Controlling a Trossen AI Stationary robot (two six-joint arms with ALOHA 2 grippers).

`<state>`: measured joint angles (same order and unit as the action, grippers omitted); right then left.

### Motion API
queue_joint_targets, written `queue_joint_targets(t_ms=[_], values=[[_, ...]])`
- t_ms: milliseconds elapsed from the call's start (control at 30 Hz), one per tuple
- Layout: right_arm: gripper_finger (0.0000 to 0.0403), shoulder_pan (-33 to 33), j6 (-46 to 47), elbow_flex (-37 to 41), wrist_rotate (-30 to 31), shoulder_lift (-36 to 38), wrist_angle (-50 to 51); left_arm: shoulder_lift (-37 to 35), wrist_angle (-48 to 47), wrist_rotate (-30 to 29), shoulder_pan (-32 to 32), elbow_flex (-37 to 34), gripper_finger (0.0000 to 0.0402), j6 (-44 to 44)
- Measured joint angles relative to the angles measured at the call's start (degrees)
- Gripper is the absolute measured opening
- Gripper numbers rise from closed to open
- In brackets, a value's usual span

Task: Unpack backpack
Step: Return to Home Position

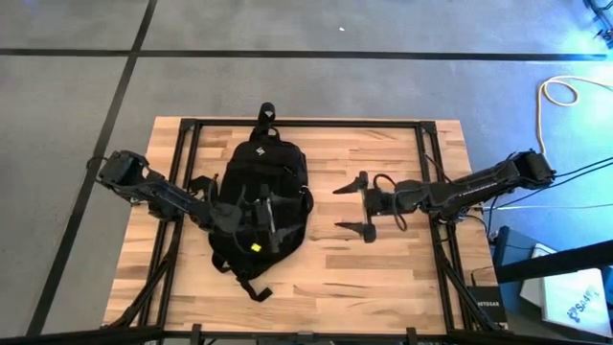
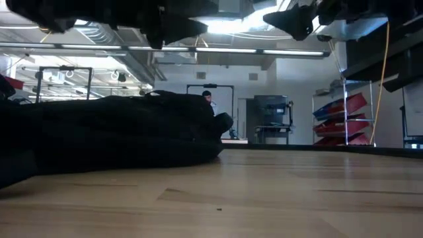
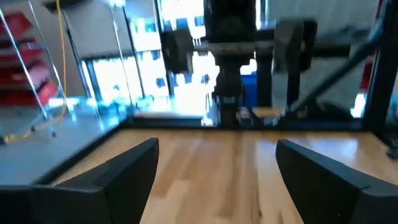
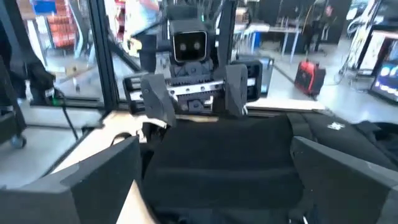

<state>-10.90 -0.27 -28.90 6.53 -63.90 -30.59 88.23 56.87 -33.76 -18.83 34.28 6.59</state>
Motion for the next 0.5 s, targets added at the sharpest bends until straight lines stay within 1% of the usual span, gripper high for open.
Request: queue_joint_targets(t_ms=[67, 100, 267, 367, 500], values=[[0.0399, 0.04, -0.17, 1.36, 1.09, -0.05, -2.36, 0.97, 5.29, 0.53, 0.75, -1.23, 0.0308, 2.53], [0.0399, 0.04, -0.17, 1.79, 1.43, -0.21, -3.02, 1.38, 6.05, 0.69, 1.16, -1.58, 0.0308, 3.38], [0.0399, 0.04, -0.2, 2.03, 1.61, -0.33, -3.89, 2.12, 5.81, 4.21, 3.52, -1.57, 0.0308, 3.22], [0.0399, 0.04, -0.42, 2.03, 1.66, -0.35, -3.76, 2.12, 5.56, 4.45, 4.01, -1.57, 0.0306, 3.04], [0.0394, 0.04, -0.52, 2.03, 2.66, -0.35, -3.22, 2.12, 5.16, 4.62, 3.94, -1.57, 0.0292, 2.41]])
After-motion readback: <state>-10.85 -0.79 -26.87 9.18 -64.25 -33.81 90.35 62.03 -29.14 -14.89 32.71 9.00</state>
